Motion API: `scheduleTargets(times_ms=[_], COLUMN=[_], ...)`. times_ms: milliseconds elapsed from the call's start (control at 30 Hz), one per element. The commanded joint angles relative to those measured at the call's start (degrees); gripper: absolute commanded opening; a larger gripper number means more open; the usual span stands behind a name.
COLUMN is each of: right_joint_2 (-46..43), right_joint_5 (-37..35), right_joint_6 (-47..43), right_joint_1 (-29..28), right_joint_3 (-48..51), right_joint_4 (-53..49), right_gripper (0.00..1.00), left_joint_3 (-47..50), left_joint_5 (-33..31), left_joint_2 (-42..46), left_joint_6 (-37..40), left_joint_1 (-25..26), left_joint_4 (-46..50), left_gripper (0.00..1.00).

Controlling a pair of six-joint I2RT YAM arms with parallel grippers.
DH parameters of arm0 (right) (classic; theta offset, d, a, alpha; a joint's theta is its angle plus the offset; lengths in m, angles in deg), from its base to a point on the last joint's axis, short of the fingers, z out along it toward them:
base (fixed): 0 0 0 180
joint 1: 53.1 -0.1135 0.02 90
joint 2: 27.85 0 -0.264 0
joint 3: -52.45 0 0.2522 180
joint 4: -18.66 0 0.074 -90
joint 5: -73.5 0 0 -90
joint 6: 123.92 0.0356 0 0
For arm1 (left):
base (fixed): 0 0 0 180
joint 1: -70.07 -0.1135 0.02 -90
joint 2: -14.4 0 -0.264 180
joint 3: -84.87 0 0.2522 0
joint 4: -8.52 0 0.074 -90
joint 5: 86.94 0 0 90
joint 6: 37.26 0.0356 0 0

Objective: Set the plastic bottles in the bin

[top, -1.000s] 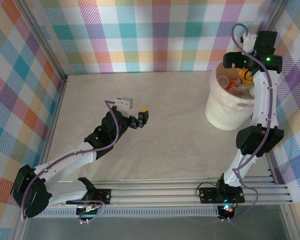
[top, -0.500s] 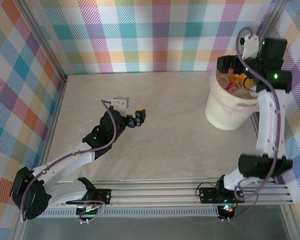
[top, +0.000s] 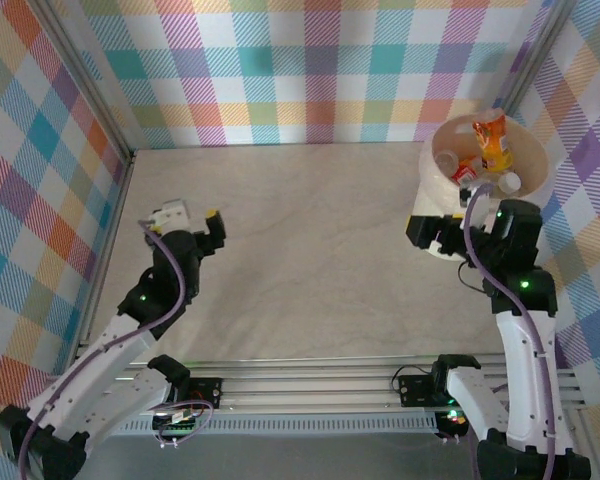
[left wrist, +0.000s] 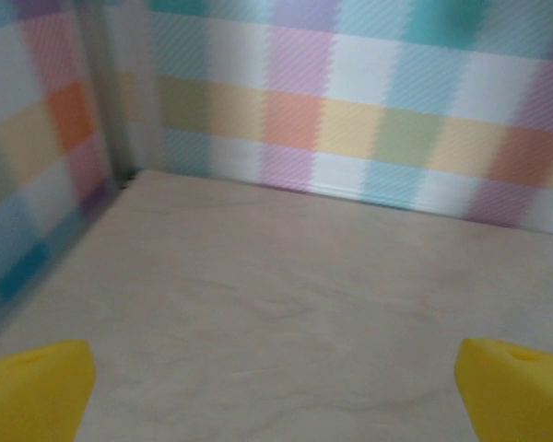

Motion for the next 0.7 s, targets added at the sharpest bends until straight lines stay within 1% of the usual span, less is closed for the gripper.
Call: scheduleTargets(times_ms=[0,67,133,200,233,333,400,467,567,600,667], right_joint_2=[0.7,0.5,1.4,4.7,6.8,14.4,18.7,21.9,25.7,26.7,28.4], right_joint_5=[-9.1,-14.7,-19.1,-20.4,-20.8,-21.4,-22.0,-21.6,-21.8,-22.0,-21.9], right_joint_6=[3.6,3.7,2.7,0.5,-0.1,-2.1,-2.7,-3.5,-5.3,-6.2,-7.9], right_joint_1=[0.0,0.0,0.1,0.1,0.0,0.1,0.1,0.2,0.2,0.2,0.3], right_joint_3=[7.4,12.4,17.1,20.3,20.8,21.5,22.4,23.3,24.5,25.3,26.5], right_joint_4=[1.3,8.8,17.4,25.4,27.6,33.3,37.9,42.5,49.5,52.1,56.6], right_gripper=[1.00,1.00,1.00,1.00,1.00,1.00,1.00,1.00,1.00,1.00,1.00], left_joint_3=[4.7,8.4,12.3,15.0,15.9,18.0,19.1,19.5,17.3,15.1,13.4], left_joint_5=[-5.8,-4.9,-1.8,2.6,3.8,6.8,11.8,15.4,20.3,22.8,26.5], left_joint_2=[3.7,5.0,4.6,2.1,0.7,-6.1,-11.1,-16.8,-25.8,-28.5,-32.9], left_joint_6=[-1.2,-1.4,-1.1,-1.5,-1.6,-1.0,-0.2,-0.1,2.8,3.9,5.8], left_joint_1=[-4.2,-6.8,-9.5,-12.4,-13.4,-16.9,-20.2,-22.4,-23.4,-23.4,-23.5], left_joint_4=[4.2,1.9,-2.0,-5.2,-6.4,-12.7,-19.1,-24.1,-28.9,-28.0,-31.6], left_gripper=[1.00,1.00,1.00,1.00,1.00,1.00,1.00,1.00,1.00,1.00,1.00])
